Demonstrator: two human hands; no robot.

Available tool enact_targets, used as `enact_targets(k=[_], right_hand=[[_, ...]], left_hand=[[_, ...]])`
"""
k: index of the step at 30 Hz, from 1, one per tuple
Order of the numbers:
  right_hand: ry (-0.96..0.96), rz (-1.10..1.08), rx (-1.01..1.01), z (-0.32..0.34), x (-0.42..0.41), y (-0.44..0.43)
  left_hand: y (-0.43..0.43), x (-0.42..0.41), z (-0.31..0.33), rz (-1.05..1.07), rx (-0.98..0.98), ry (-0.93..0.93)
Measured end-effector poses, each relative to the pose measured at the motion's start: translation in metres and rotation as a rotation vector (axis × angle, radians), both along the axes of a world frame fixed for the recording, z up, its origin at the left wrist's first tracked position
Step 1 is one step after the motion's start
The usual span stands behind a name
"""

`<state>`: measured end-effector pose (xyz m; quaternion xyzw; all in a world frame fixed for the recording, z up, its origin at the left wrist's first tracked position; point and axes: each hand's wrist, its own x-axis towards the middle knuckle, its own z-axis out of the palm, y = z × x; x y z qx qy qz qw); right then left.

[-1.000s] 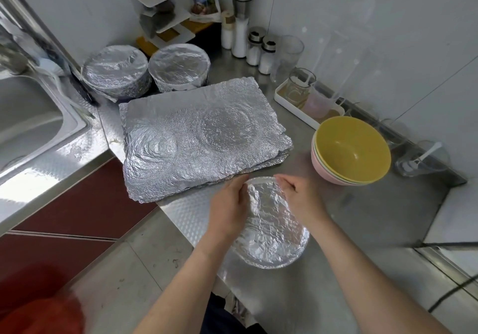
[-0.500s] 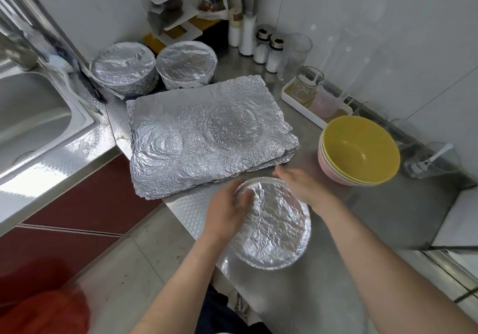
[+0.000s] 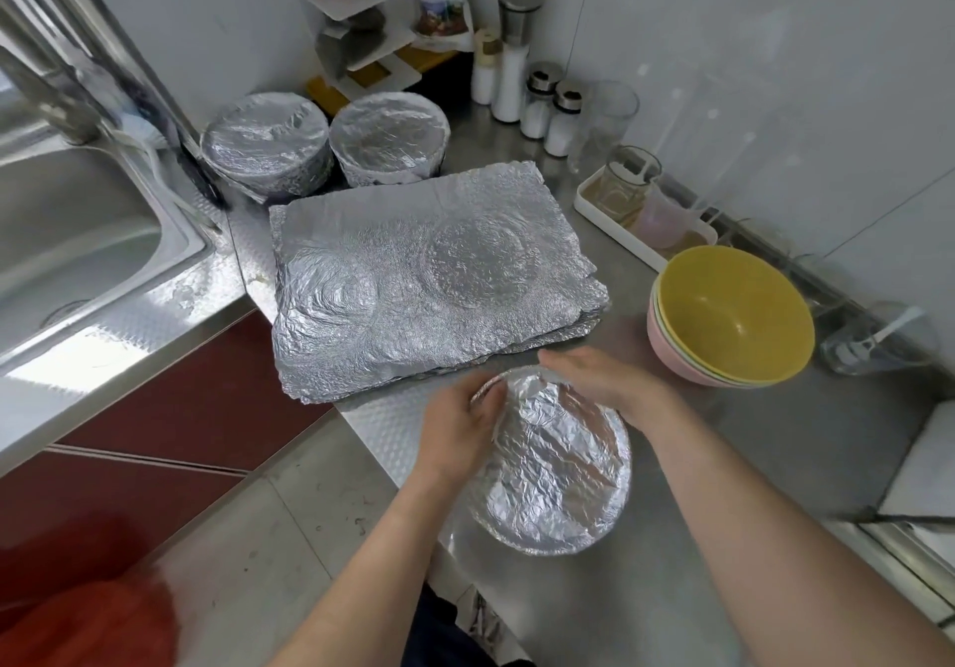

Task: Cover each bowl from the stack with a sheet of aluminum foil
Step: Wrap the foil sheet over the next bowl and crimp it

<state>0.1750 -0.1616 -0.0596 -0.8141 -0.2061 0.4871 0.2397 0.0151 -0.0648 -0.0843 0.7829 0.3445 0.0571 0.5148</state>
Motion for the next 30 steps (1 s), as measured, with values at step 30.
enact_targets(k=[30], right_hand=[[-0.101,-0.102,0.315,-0.004,-0.008,-0.028]], left_hand=[[0.007,0.001,0.016,-0.040,-0.048,-0.005]])
